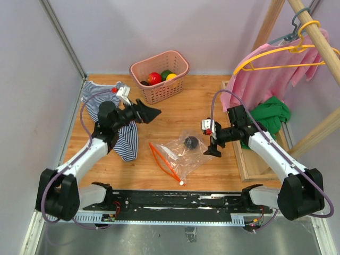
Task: Open the zip-top bag and remove the fake food
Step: Pick up the fake fruit from the zipper food storage bag.
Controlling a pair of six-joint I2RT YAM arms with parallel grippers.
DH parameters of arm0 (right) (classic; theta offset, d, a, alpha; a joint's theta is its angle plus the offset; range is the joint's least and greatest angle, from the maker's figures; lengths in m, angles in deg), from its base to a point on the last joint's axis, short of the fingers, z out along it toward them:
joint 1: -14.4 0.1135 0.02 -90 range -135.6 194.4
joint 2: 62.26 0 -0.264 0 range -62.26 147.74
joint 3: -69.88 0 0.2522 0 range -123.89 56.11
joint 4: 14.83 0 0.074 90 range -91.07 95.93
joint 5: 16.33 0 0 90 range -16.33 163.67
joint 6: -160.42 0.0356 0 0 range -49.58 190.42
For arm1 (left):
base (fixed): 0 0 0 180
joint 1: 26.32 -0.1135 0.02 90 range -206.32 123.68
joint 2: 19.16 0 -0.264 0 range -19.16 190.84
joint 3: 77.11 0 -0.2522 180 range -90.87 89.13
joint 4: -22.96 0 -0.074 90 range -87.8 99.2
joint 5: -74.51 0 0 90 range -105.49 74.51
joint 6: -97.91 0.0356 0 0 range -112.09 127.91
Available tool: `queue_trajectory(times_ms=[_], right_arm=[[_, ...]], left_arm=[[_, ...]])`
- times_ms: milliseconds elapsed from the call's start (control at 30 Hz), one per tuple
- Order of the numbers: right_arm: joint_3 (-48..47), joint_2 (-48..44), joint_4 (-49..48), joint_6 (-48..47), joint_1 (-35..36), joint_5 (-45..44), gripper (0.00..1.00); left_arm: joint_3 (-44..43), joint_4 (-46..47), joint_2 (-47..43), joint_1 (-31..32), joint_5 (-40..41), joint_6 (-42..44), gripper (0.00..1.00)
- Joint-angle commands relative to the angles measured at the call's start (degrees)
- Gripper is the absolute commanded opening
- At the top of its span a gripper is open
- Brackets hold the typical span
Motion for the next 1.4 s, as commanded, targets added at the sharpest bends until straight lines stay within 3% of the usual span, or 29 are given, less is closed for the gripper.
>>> queue_trajectory(times_ms=[0, 100, 300, 433, 567, 667, 833, 1000, 1367], right_arm=[[5.36, -1.66, -10.9, -4.49, 1.02, 3.52, 0.99], [5.62, -0.06, -11.04, -10.39, 1.03, 6.0, 0.98], [-3.65, 10.01, 1.47, -28.08, 1.05, 9.88, 0.99], [-9.4, 16.63, 4.97, -30.94, 1.24, 9.37, 0.99], [-12.55, 20.69, 5.07, -31.38, 2.04, 6.25, 0.96], [-14.24, 23.51, 6.59, -32.64, 2.7, 4.49, 0.89], [-14.62, 26.82, 8.46, -34.06, 4.56, 1.45, 0.77], [-14.82, 29.24, 9.0, -33.96, 6.28, -1.81, 0.7], [-14.33, 31.25, 9.27, -31.35, 9.03, -5.52, 0.48]], left_arm=[[9.12, -1.77, -11.05, 0.22, -2.01, -5.01, 0.94], [13.77, -8.67, -18.36, 0.3, -1.57, -6.15, 0.83], [23.31, -18.89, -28.69, 3.59, 1.37, -10.71, 0.33], [28.04, -23.74, -31.7, 10.66, 8.23, -13.7, 0.21], [31.66, -25.42, -32.31, 16.1, 14.19, -17.17, 0.17], [33.97, -20.61, -29.83, 17.9, 15.8, -18.96, 0.16], [34.83, -6.34, -17.01, 18.57, 13.4, -20.36, 0.17], [30.6, 1.76, -4.96, 20.48, 13.37, -20.23, 0.18], [23.11, 12.44, 10.68, 21.47, 13.12, -21.71, 0.35]])
